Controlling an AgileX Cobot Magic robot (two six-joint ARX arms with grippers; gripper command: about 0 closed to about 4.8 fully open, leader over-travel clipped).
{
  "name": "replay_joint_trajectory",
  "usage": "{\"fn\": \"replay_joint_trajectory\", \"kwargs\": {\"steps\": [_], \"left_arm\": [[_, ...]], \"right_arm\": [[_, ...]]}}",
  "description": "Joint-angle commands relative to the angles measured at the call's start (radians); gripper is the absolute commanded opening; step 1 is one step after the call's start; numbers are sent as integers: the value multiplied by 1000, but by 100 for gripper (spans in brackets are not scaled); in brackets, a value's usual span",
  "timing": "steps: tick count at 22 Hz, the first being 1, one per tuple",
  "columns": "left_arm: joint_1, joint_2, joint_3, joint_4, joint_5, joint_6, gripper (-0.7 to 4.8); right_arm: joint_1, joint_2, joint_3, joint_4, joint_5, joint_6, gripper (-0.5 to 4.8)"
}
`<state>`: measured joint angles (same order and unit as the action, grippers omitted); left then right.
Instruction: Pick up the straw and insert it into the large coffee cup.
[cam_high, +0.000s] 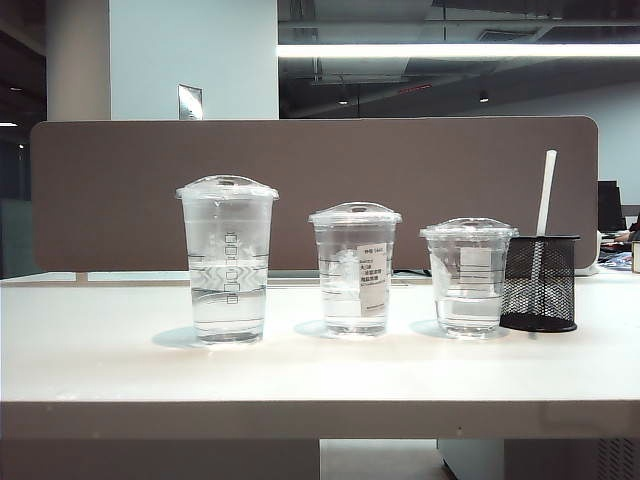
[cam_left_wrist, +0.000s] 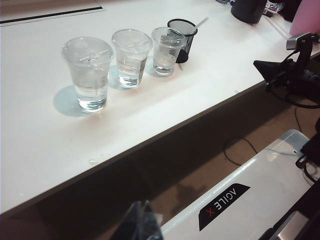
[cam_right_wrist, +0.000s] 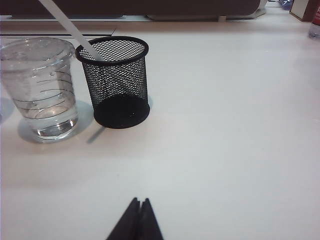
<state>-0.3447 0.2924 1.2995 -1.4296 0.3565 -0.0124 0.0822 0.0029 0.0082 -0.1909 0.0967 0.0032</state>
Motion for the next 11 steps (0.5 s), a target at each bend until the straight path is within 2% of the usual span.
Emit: {"fn": "replay_joint_trajectory", "kwargs": {"steps": [1, 4, 6, 11], "left_arm": [[0, 0, 2, -5, 3, 1, -2], [0, 0, 2, -5, 3, 1, -2], [0, 0, 2, -4, 2, 66, -2], [0, 0, 2, -4, 3, 64, -2]], "right_arm": [[0, -1, -5, 13, 2, -3, -5], [0, -1, -5, 13, 2, -3, -5], [-1, -1, -5, 17, 38, -7, -5], [0, -1, -5, 18, 33, -7, -5]]}}
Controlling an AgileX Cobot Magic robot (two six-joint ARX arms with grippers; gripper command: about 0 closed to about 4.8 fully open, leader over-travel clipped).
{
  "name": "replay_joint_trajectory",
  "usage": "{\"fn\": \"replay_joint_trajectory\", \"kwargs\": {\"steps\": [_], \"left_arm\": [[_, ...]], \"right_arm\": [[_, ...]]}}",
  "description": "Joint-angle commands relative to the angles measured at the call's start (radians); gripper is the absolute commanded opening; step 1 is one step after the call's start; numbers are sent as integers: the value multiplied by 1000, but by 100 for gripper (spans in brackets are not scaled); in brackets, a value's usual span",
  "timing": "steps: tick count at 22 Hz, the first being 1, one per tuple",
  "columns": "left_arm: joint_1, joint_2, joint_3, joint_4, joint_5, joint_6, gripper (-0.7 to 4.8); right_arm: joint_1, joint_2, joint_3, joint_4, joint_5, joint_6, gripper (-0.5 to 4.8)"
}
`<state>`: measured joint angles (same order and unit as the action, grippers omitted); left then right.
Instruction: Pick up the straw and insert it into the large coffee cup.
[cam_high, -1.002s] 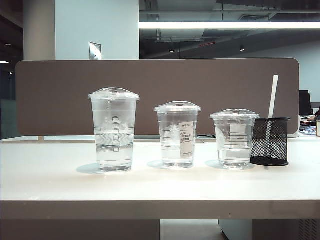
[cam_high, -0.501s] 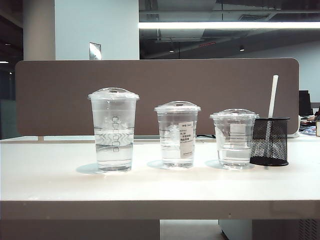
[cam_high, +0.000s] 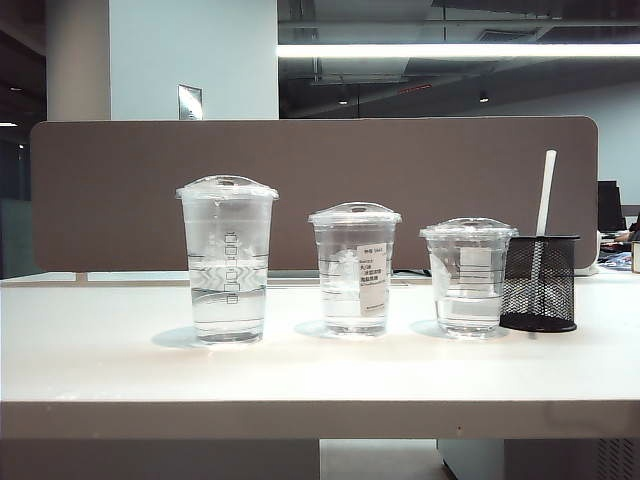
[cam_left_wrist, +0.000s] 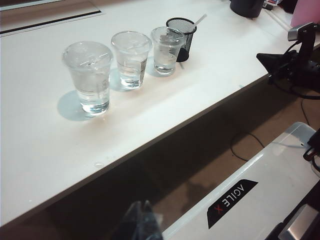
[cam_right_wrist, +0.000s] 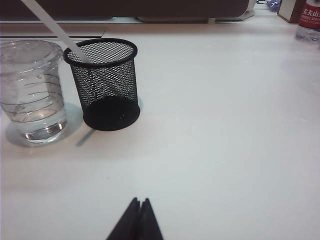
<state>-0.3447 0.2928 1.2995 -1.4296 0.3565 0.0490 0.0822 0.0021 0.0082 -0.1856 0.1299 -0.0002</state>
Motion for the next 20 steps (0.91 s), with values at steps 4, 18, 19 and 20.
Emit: {"fn": "replay_joint_trajectory", "kwargs": {"steps": [4, 18, 19, 20], "left_arm": [[0, 0, 2, -4, 3, 4, -2], [0, 0, -187, 243, -116, 76, -2], [0, 0, -224, 274, -117, 77, -2], [0, 0, -242, 298, -116, 79, -2]], "right_arm": [[2, 0, -5, 28, -2, 5, -5], [6, 1, 224, -77, -123, 132, -6], [6, 2, 306, -88, -77, 32, -6], [5, 3, 353, -87, -60, -14, -6]]}}
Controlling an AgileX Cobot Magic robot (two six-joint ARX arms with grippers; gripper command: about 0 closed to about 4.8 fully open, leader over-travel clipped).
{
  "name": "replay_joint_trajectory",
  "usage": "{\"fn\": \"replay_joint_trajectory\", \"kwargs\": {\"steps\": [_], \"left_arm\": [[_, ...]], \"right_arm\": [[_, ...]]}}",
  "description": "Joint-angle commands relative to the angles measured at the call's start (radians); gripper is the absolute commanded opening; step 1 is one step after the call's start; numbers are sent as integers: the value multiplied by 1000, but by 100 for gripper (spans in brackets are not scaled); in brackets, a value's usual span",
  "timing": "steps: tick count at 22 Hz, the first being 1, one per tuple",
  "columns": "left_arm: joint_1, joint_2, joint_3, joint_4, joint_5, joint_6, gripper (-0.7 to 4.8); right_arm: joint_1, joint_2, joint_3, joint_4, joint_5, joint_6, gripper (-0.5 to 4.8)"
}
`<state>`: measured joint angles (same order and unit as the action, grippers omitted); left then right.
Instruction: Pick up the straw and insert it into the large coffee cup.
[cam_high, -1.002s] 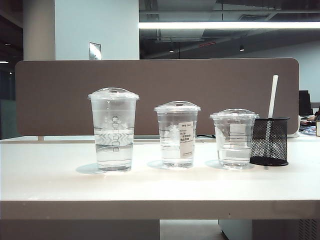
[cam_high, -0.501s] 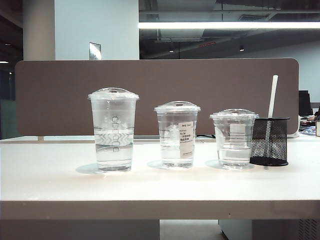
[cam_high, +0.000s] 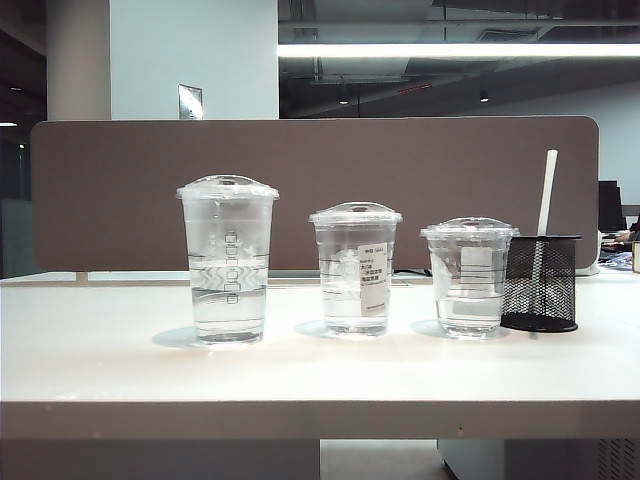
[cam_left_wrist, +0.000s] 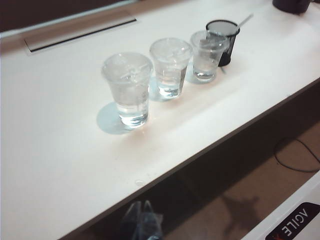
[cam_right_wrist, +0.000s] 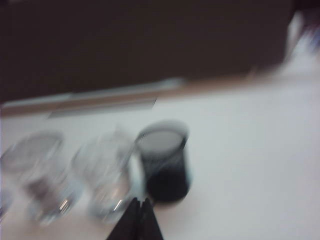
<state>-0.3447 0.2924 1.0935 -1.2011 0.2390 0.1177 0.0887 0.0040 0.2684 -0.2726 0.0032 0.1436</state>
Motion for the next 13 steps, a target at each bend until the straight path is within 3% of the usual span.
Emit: {"fn": "replay_joint_trajectory", "kwargs": {"steps": [1, 6, 9, 11, 13], "left_arm": [[0, 1, -62, 112, 2, 9, -2], [0, -1, -98, 255, 19, -2, -2], [0, -1, -97, 272, 158, -48, -2], [0, -1, -97, 272, 225, -47, -2], [0, -1, -97, 272, 224, -45, -2]], "right_arm": [[-2, 14, 160, -1, 71, -229, -6], [-2, 195, 272, 4, 13, -328, 13], [-2, 393, 261, 52, -45, -328, 79], [-2, 486, 233, 191, -119, -327, 96], [-2, 547, 184, 352, -138, -327, 113]]}}
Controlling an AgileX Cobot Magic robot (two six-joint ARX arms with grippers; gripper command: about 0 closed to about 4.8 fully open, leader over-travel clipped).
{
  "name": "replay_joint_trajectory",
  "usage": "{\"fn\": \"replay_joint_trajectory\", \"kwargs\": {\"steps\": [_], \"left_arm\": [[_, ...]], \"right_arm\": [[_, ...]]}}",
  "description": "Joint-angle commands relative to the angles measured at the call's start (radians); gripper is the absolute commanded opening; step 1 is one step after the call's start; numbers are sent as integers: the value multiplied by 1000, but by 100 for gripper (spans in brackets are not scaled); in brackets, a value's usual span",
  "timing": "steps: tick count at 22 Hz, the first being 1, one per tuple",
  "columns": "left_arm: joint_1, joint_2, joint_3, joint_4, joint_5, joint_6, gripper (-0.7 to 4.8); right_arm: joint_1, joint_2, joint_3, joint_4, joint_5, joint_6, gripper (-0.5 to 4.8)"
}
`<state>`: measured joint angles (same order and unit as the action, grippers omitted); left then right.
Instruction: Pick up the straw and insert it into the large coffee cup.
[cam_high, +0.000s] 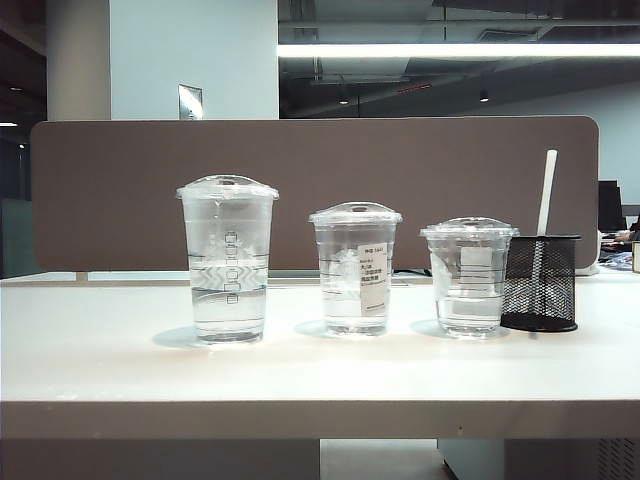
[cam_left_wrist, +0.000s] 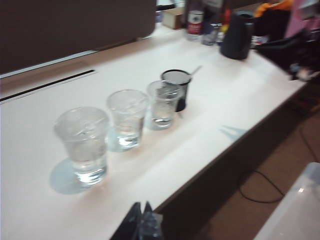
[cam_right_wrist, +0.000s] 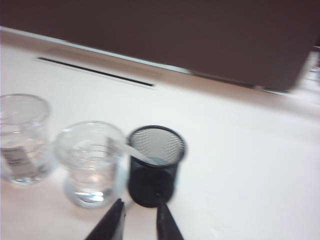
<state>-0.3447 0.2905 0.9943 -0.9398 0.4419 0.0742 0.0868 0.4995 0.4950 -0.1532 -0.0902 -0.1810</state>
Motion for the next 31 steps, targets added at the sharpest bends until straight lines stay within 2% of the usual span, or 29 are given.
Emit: {"fn": "replay_joint_trajectory", "kwargs": {"steps": [1, 2, 5, 6, 9, 16, 20, 26, 31], "left_arm": [[0, 1, 2, 11, 15, 0, -2], [0, 1, 2, 6, 7, 0, -2], [0, 0, 3, -14, 7, -27, -2], [0, 1, 7, -26, 8, -36, -2], [0, 1, 29, -32, 7, -38, -2], [0, 1, 83, -33, -5, -24, -2], [0, 1, 83, -53, -68, -18, -2], [0, 1, 83, -56, -128, -18, -2], [0, 1, 83, -57, -127, -20, -2]], "right_arm": [[-1, 71, -65, 280, -42, 3, 129], [-2, 95, -102, 335, -43, 18, 150], [1, 152, -200, 510, -92, 29, 167], [1, 188, -237, 597, -96, 39, 189], [1, 285, -259, 706, -97, 58, 245], [2, 558, -254, 935, -141, 58, 245], [2, 710, -247, 1087, -153, 69, 244], [2, 858, -150, 1122, -153, 77, 244], [2, 973, -32, 1122, -151, 78, 235]]}}
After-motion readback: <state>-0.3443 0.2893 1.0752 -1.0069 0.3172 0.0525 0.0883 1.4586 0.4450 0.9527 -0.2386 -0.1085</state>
